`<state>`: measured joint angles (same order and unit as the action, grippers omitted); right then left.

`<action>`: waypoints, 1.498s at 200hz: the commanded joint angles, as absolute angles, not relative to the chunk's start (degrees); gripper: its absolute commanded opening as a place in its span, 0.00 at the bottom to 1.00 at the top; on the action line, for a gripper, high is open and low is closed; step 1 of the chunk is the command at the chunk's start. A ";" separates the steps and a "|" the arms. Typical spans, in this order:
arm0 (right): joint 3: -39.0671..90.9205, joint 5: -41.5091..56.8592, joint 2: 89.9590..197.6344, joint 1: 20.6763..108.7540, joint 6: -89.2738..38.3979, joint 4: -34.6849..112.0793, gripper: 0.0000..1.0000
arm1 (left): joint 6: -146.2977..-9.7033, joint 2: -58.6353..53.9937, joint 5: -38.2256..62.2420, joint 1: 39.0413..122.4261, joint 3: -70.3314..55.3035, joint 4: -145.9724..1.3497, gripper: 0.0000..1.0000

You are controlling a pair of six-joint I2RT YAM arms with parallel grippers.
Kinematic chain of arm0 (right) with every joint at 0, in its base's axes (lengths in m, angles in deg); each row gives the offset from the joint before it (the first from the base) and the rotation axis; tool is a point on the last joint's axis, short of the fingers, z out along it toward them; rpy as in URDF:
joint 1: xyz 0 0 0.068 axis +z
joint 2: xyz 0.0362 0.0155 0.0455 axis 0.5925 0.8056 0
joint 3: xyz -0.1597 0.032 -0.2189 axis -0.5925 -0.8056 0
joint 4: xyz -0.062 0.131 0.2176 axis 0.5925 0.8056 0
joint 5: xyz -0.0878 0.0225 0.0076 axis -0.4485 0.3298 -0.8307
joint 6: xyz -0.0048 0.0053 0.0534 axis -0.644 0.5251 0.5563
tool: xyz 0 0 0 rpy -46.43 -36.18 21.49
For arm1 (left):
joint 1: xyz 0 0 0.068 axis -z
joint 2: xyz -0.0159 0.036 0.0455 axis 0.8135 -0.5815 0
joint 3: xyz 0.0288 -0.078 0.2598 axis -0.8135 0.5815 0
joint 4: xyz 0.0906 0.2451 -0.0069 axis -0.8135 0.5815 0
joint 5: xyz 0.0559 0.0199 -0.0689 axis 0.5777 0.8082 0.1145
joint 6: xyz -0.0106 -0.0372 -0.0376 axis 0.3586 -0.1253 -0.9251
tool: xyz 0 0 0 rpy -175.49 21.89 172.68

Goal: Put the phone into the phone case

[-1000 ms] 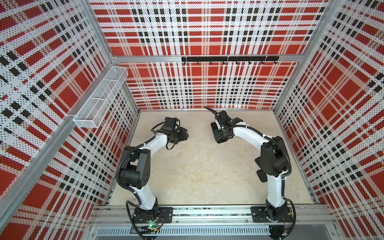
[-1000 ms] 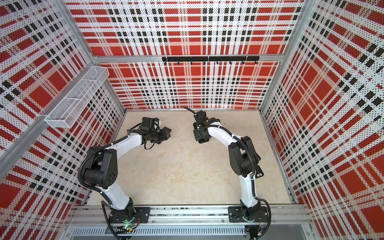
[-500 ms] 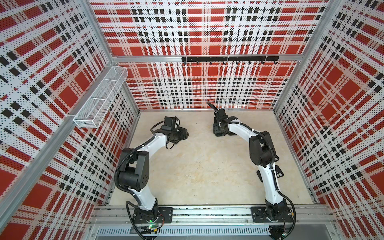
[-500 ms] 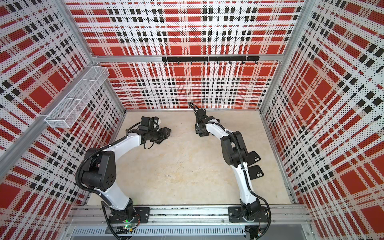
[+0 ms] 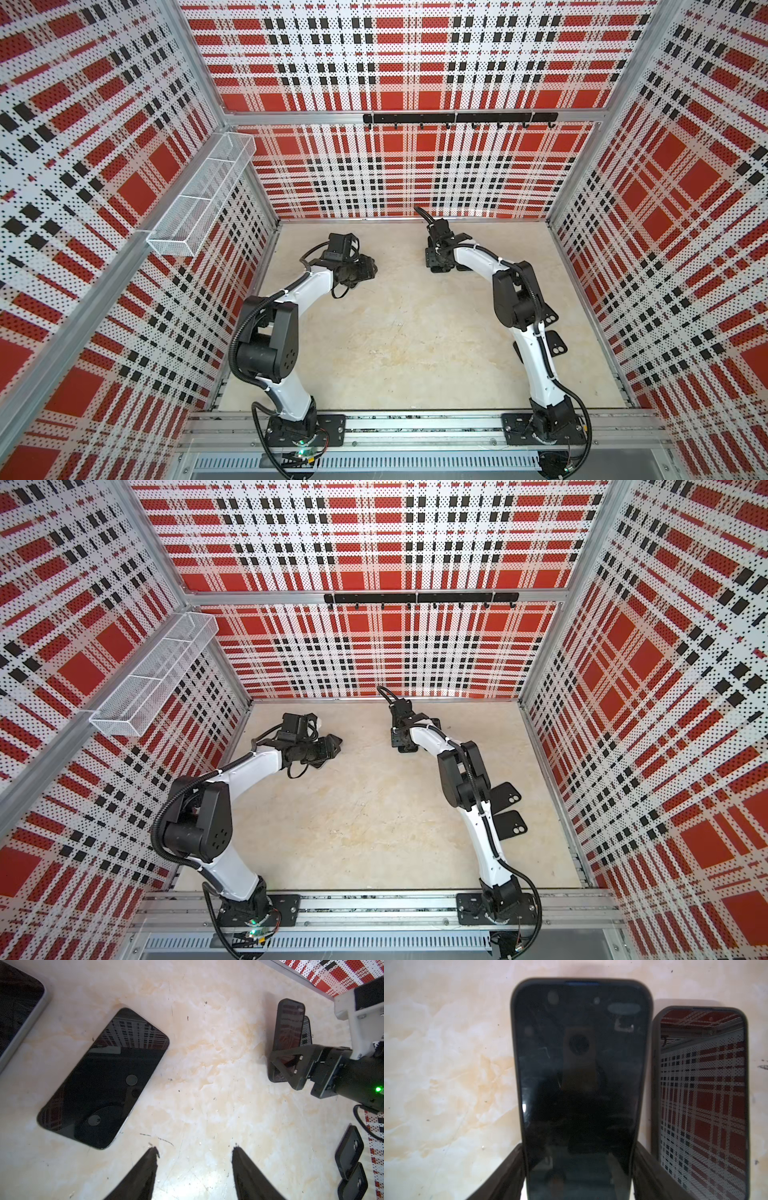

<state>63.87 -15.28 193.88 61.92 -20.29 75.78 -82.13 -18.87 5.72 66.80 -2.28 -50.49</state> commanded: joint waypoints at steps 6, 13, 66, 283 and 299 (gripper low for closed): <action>64.76 -17.30 196.25 61.45 -19.47 74.90 0.78 | -81.85 -17.55 5.33 66.91 -1.53 -50.90 0.61; 64.64 -17.15 196.35 61.38 -19.43 74.99 0.80 | -81.81 -17.55 5.30 66.84 -1.57 -50.91 0.61; 64.46 -16.80 197.09 61.35 -19.21 74.93 0.99 | -81.78 -17.75 5.30 66.85 -1.53 -50.95 0.61; 19.53 -18.27 151.01 43.91 -15.02 80.86 0.73 | -80.91 -15.30 5.66 69.77 -1.05 -51.74 0.61; 15.65 -16.33 150.24 40.73 -14.71 79.54 0.68 | -80.94 -15.19 5.34 70.68 -1.08 -51.74 0.61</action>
